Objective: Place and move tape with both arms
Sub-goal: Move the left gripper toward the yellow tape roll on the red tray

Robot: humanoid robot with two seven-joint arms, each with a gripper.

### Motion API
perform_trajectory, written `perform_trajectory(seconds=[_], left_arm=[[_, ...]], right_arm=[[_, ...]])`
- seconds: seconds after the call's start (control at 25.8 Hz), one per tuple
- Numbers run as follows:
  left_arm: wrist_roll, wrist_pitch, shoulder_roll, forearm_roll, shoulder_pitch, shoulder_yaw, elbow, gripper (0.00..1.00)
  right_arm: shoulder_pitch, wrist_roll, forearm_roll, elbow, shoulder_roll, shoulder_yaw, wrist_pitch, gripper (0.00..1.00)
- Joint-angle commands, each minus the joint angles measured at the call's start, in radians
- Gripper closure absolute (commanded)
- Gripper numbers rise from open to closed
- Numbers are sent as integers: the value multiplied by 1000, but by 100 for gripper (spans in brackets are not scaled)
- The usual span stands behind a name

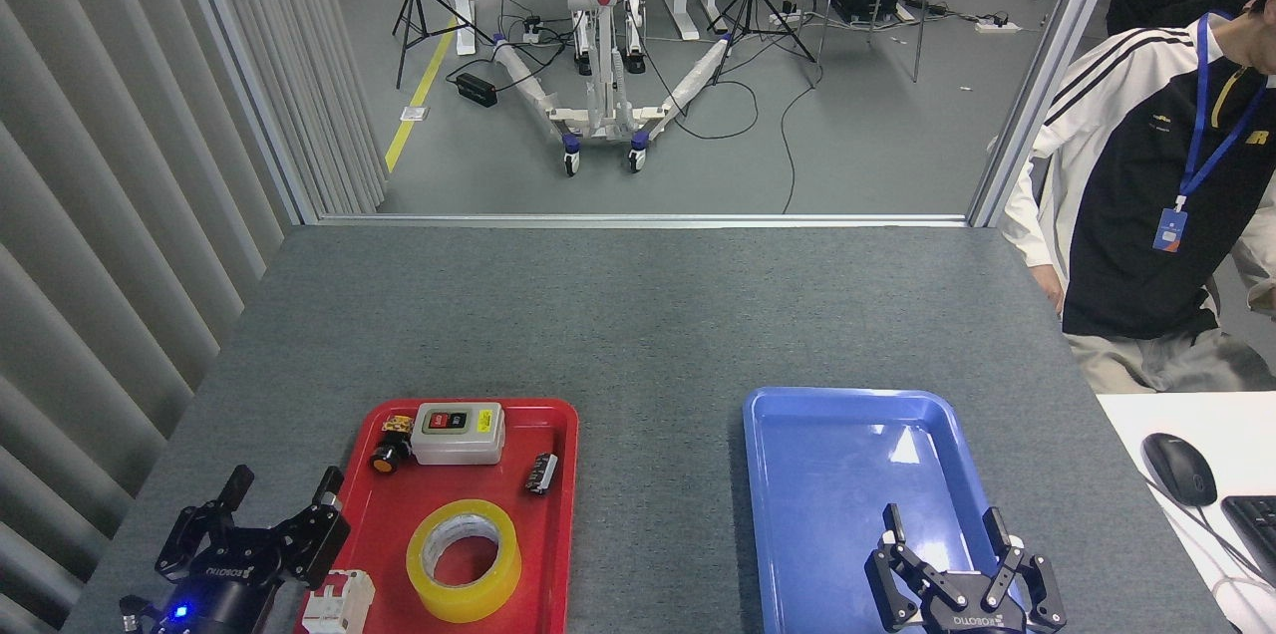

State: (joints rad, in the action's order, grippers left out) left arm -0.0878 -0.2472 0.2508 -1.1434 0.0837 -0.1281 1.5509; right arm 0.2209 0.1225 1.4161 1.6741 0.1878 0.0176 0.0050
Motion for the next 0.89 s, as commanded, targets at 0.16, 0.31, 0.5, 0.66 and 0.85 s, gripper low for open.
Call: perform_trajectory(seconds=[0.16, 0.31, 0.5, 0.66, 0.85], left_arm=[[-3, -21, 8, 22, 1, -31, 5, 0], [3, -81, 7, 33, -4, -44, 17, 0], [154, -89, 33, 53, -18, -31, 66, 1], [382, -98, 174, 102, -61, 97, 117, 1], [511, -29, 232, 310, -137, 194, 67, 2]], right_arm=[[0, -3, 0, 10, -4, 1, 1, 0], [0, 0, 0, 10, -4, 1, 0, 0], [0, 9, 1, 10, -4, 1, -3, 0], [0, 8, 1, 12, -5, 1, -10, 0], [0, 6, 1, 10, -5, -1, -14, 0]])
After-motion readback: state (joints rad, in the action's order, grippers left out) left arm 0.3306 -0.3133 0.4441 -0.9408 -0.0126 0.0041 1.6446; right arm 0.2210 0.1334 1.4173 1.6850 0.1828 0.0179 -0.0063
